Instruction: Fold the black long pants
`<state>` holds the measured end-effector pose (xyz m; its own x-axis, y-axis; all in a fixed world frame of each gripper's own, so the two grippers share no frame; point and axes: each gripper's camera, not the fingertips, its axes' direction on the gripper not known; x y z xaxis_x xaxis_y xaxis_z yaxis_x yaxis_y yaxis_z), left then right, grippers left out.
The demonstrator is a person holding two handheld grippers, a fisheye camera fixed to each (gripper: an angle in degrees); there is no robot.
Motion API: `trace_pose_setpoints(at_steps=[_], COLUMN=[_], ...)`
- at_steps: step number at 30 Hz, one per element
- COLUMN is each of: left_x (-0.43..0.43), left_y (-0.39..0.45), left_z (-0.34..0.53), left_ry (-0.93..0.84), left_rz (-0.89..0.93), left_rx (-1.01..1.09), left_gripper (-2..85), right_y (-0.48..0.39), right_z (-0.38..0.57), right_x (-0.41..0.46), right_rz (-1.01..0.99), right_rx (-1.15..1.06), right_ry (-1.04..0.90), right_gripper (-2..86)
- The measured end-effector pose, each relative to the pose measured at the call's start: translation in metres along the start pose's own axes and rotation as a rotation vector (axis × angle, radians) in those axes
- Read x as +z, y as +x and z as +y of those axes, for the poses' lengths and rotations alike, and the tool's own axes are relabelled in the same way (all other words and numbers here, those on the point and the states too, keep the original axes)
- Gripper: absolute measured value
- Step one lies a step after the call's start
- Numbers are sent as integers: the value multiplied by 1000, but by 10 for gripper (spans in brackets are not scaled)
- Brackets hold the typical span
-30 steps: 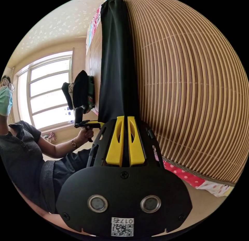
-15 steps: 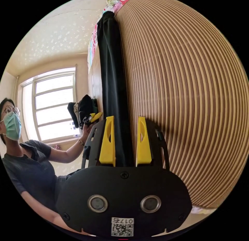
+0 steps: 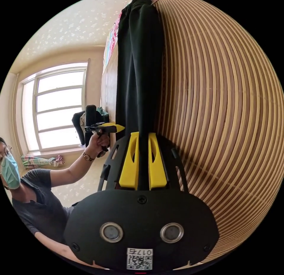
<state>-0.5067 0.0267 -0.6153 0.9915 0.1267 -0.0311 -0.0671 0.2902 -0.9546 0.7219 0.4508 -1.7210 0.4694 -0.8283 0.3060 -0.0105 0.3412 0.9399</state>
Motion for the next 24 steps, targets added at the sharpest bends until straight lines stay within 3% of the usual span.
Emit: trace_pose_setpoints(at_steps=[3,6,10,18,24], left_x=[-15,-31,-60,-154,-235], left_y=[4,27,97,294,432], left_z=[30,67,123,211,244], left_ry=[118,192,210,210,351], left_rz=[215,427,555,468,431], left_rx=[12,72,180,500,791], left_gripper=[40,39,39,39,39], right_y=[-1,-16,-72,-236,-367], right_z=[31,77,153,285,332], right_x=[3,-12,-32,-89,-150], right_rz=[-58,-269,-415,-445,-460], right_rx=[19,-15,-117,-428,-746], right_ry=[50,163,224,270,348], right_gripper=[35,28,23,17,14])
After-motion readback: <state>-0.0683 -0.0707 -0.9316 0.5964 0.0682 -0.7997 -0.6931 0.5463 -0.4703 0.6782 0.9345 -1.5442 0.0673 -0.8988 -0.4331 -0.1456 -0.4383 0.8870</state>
